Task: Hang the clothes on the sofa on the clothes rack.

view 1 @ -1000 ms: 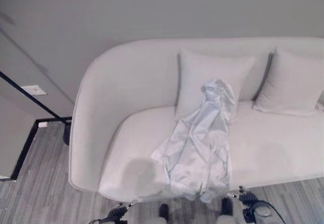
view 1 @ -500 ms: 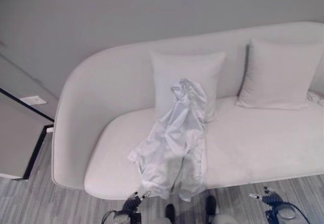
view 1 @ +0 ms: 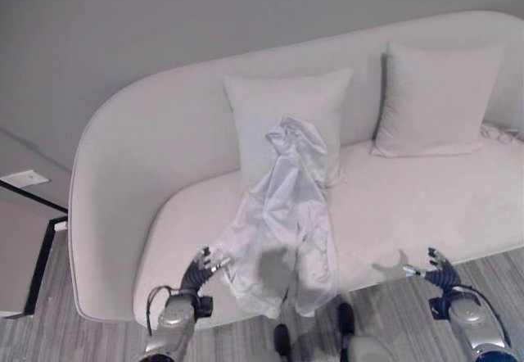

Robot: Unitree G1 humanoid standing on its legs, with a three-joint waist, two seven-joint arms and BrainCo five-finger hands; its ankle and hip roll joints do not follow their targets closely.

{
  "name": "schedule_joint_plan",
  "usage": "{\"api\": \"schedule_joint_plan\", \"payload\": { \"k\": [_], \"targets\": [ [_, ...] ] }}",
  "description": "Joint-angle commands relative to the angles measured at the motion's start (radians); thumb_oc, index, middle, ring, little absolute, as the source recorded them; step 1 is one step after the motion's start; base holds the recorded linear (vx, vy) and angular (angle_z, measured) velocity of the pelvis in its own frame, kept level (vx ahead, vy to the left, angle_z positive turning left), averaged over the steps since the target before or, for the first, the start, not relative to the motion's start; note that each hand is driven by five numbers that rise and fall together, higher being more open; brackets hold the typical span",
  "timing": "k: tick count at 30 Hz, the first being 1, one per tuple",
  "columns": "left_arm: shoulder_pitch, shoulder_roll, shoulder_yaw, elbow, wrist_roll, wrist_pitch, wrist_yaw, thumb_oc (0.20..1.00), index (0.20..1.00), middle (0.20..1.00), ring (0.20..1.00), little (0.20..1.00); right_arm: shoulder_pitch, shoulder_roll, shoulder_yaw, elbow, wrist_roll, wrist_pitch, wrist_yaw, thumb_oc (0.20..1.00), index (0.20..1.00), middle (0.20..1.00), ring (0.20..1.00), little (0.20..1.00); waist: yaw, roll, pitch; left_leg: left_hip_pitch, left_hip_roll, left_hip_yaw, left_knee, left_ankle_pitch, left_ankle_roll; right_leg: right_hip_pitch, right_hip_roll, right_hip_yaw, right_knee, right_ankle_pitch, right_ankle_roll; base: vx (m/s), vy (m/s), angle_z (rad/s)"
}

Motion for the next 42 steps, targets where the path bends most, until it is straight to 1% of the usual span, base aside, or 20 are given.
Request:
{"api": "schedule_joint_plan", "payload": {
  "k": [1,4,5,6,7,8,9,11,17,19,20,21,23,24,27,28,29,33,42],
  "targets": [
    [-0.084,0.067,-0.012,0.001,0.077,-0.058,0.049,1.000,1.000,1.000,1.000,1.000,-0.088,-0.036,0.048,-0.017,-0.031,-0.054,-0.035,1.000,1.000,1.000,1.000,1.000,0.011,-0.063,-0.034,-0.005,0.034,-0.023,0.006,-0.035,-0.034,-0.009,-0.107,0.046,0.027,-0.010,0.106,-0.02,0.000,-0.06],
    [-0.178,0.105,-0.045,-0.021,0.121,-0.060,0.094,1.000,1.000,1.000,1.000,1.000,-0.191,-0.059,0.097,-0.024,-0.036,-0.057,-0.056,1.000,1.000,1.000,1.000,1.000,0.009,-0.065,-0.022,-0.017,0.036,-0.018,0.006,-0.031,-0.036,-0.028,-0.107,0.055,0.024,-0.001,0.108,-0.07,-0.001,-0.04],
    [-0.254,0.125,-0.074,-0.020,0.150,-0.049,0.129,1.000,1.000,1.000,1.000,1.000,-0.273,-0.069,0.136,-0.021,-0.025,-0.054,-0.071,1.000,1.000,1.000,1.000,1.000,0.011,-0.065,-0.003,-0.041,0.037,-0.018,0.006,-0.020,-0.038,-0.054,-0.105,0.059,0.025,0.008,0.108,-0.10,0.000,-0.06],
    [-0.257,0.125,-0.074,-0.018,0.150,-0.049,0.129,1.000,1.000,1.000,1.000,1.000,-0.277,-0.069,0.137,-0.018,-0.025,-0.055,-0.072,1.000,1.000,1.000,1.000,1.000,0.010,-0.065,-0.002,-0.042,0.037,-0.018,0.006,-0.020,-0.038,-0.056,-0.105,0.059,0.025,0.009,0.108,-0.13,-0.004,-0.11],
    [-0.298,0.133,-0.090,-0.013,0.155,-0.046,0.144,1.000,1.000,1.000,1.000,1.000,-0.319,-0.074,0.158,-0.012,-0.024,-0.050,-0.082,1.000,1.000,1.000,1.000,1.000,0.010,-0.065,0.010,-0.058,0.036,-0.020,0.006,-0.013,-0.039,-0.073,-0.105,0.061,0.026,0.013,0.109,-0.17,-0.013,-0.09],
    [-0.389,0.148,-0.133,0.000,0.169,-0.038,0.173,1.000,1.000,1.000,1.000,1.000,-0.407,-0.075,0.197,0.006,-0.005,-0.043,-0.099,1.000,1.000,1.000,1.000,1.000,0.010,-0.066,0.036,-0.101,0.036,-0.025,0.006,0.005,-0.041,-0.117,-0.102,0.063,0.032,0.026,0.109,-0.22,-0.022,-0.10],
    [-0.433,0.155,-0.157,0.003,0.174,-0.036,0.183,1.000,1.000,1.000,1.000,1.000,-0.449,-0.076,0.218,0.017,0.006,-0.040,-0.110,1.000,1.000,1.000,1.000,1.000,0.012,-0.067,0.048,-0.123,0.035,-0.027,0.006,0.015,-0.043,-0.138,-0.101,0.066,0.036,0.032,0.109,-0.21,-0.026,-0.04],
    [-0.506,0.170,-0.198,0.022,0.180,-0.033,0.201,1.000,1.000,1.000,1.000,1.000,-0.519,-0.077,0.252,0.047,0.025,-0.033,-0.121,1.000,1.000,1.000,1.000,1.000,0.014,-0.069,0.057,-0.157,0.033,-0.031,0.006,0.031,-0.044,-0.171,-0.100,0.070,0.042,0.041,0.110,-0.10,-0.023,0.02],
    [-0.720,0.201,-0.302,0.111,0.153,-0.021,0.236,1.000,1.000,1.000,1.000,1.000,-0.712,-0.099,0.348,0.161,0.079,-0.009,-0.144,1.000,1.000,1.000,1.000,1.000,0.021,-0.070,0.091,-0.232,0.024,-0.037,0.006,0.065,-0.050,-0.238,-0.101,0.078,0.042,0.061,0.114,-0.06,-0.033,0.05],
    [-0.841,0.212,-0.363,0.197,0.152,-0.011,0.239,1.000,1.000,1.000,1.000,1.000,-0.822,-0.108,0.422,0.227,0.098,0.001,-0.131,1.000,1.000,1.000,1.000,1.000,0.023,-0.066,0.107,-0.261,0.020,-0.036,0.006,0.078,-0.054,-0.265,-0.105,0.084,0.039,0.072,0.117,-0.06,-0.032,-0.05],
    [-0.842,0.212,-0.363,0.197,0.152,-0.011,0.239,1.000,1.000,1.000,1.000,1.000,-0.822,-0.108,0.422,0.227,0.099,0.001,-0.131,1.000,1.000,1.000,1.000,1.000,0.023,-0.066,0.107,-0.261,0.020,-0.036,0.006,0.078,-0.054,-0.265,-0.105,0.084,0.039,0.072,0.117,-0.06,-0.021,0.00],
    [-0.895,0.213,-0.393,0.244,0.146,-0.005,0.238,1.000,1.000,1.000,1.000,1.000,-0.875,-0.110,0.463,0.256,0.100,0.005,-0.129,1.000,1.000,1.000,1.000,1.000,0.023,-0.063,0.117,-0.274,0.016,-0.036,0.006,0.083,-0.055,-0.278,-0.106,0.088,0.035,0.078,0.119,-0.05,-0.016,0.02],
    [-0.947,0.214,-0.424,0.287,0.149,0.004,0.238,1.000,1.000,1.000,1.000,1.000,-0.932,-0.105,0.505,0.282,0.098,0.009,-0.125,1.000,1.000,1.000,1.000,1.000,0.024,-0.060,0.125,-0.289,0.012,-0.037,0.006,0.090,-0.057,-0.293,-0.107,0.092,0.033,0.085,0.121,-0.05,-0.014,0.00],
    [-0.949,0.214,-0.425,0.289,0.148,0.004,0.238,1.000,1.000,1.000,1.000,1.000,-0.934,-0.104,0.506,0.283,0.098,0.009,-0.125,1.000,1.000,1.000,1.000,1.000,0.024,-0.059,0.126,-0.290,0.012,-0.037,0.006,0.090,-0.057,-0.294,-0.107,0.092,0.033,0.085,0.121,-0.03,-0.009,-0.03],
    [-1.013,0.202,-0.462,0.364,0.150,0.018,0.237,1.000,1.000,1.000,1.000,1.000,-1.011,-0.086,0.567,0.329,0.089,0.019,-0.120,1.000,1.000,1.000,1.000,1.000,0.027,-0.056,0.135,-0.318,0.008,-0.041,0.006,0.102,-0.060,-0.320,-0.107,0.092,0.030,0.096,0.122,-0.04,-0.018,0.00],
    [-1.014,0.202,-0.462,0.365,0.150,0.017,0.237,1.000,1.000,1.000,1.000,1.000,-1.012,-0.086,0.568,0.330,0.089,0.019,-0.119,1.000,1.000,1.000,1.000,1.000,0.027,-0.056,0.135,-0.319,0.008,-0.041,0.006,0.102,-0.060,-0.321,-0.107,0.092,0.030,0.096,0.122,-0.04,-0.021,0.05],
    [-1.052,0.184,-0.492,0.414,0.154,0.021,0.233,1.000,1.000,1.000,1.000,1.000,-1.065,-0.058,0.616,0.357,0.081,0.023,-0.120,1.000,1.000,1.000,1.000,1.000,0.029,-0.055,0.143,-0.337,0.006,-0.045,0.006,0.109,-0.061,-0.336,-0.105,0.095,0.028,0.102,0.123,-0.04,-0.016,0.06],
    [-1.103,0.161,-0.530,0.478,0.171,0.034,0.236,1.000,1.000,1.000,1.000,1.000,-1.126,-0.007,0.656,0.412,0.078,0.027,-0.134,1.000,1.000,1.000,1.000,1.000,0.035,-0.059,0.155,-0.371,0.003,-0.053,0.006,0.118,-0.064,-0.362,-0.102,0.088,0.024,0.110,0.124,-0.02,-0.008,0.03],
    [-1.107,0.163,-0.537,0.481,0.185,0.041,0.249,1.000,1.000,1.000,1.000,1.000,-1.151,0.016,0.664,0.409,0.093,0.028,-0.145,1.000,1.000,1.000,1.000,1.000,0.054,-0.075,0.166,-0.377,-0.005,-0.068,0.006,0.117,-0.061,-0.355,-0.104,0.079,0.024,0.106,0.125,0.00,0.011,0.05]
  ]
}}
